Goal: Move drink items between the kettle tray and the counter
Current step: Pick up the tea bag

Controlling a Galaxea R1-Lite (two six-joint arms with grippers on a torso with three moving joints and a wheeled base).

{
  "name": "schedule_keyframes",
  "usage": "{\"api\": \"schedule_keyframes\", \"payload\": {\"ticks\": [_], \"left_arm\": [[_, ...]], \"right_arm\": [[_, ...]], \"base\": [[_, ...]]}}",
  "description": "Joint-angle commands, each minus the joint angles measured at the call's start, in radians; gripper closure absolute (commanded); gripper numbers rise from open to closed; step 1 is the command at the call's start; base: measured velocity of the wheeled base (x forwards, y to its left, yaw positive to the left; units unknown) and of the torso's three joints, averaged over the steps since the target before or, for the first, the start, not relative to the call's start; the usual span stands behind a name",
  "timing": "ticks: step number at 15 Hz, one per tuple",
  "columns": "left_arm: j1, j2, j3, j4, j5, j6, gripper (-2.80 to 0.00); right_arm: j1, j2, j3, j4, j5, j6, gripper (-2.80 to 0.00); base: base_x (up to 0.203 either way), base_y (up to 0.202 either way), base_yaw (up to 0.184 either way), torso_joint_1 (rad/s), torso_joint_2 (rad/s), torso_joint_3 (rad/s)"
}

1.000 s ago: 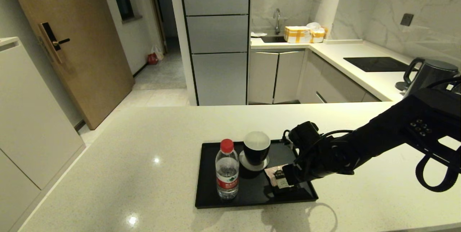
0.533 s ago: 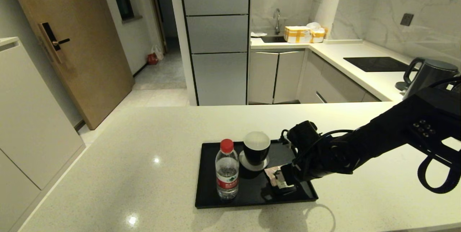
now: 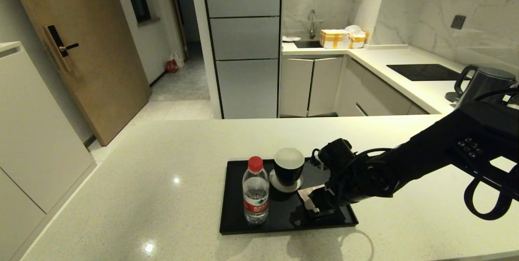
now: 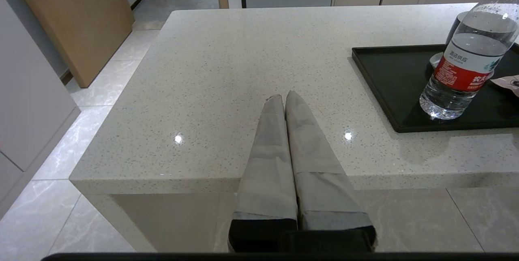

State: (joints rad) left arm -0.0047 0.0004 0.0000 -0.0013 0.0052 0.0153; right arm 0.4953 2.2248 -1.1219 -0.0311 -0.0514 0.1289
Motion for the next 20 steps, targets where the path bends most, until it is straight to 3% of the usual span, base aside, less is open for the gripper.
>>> {"api": "schedule_keyframes", "payload": {"ticks": [1,10,11,20], "left_arm": [[0.0,-0.002,0.001,0.0,0.001,0.0,0.0],[0.0,-0.002,0.0,0.0,0.001,0.0,0.0],[0.0,-0.002,0.002,0.0,0.001,0.0,0.0],[0.0,-0.002,0.002,0.0,0.001,0.0,0.0]], "right_arm": [[0.002,0.012,-0.004,0.001,-0.001,-0.003,-2.8],[0.005,0.042,-0.029,0.002,-0.001,-0.012,-2.8],[0.008,0.042,-0.029,0.002,-0.002,-0.014,0.0],[0.008,0.04,-0.023,0.002,-0.013,-0.022,0.0]], "base": [[0.0,0.0,0.0,0.0,0.0,0.0],[0.0,0.0,0.0,0.0,0.0,0.0],[0.0,0.0,0.0,0.0,0.0,0.0],[0.0,0.0,0.0,0.0,0.0,0.0]]}}
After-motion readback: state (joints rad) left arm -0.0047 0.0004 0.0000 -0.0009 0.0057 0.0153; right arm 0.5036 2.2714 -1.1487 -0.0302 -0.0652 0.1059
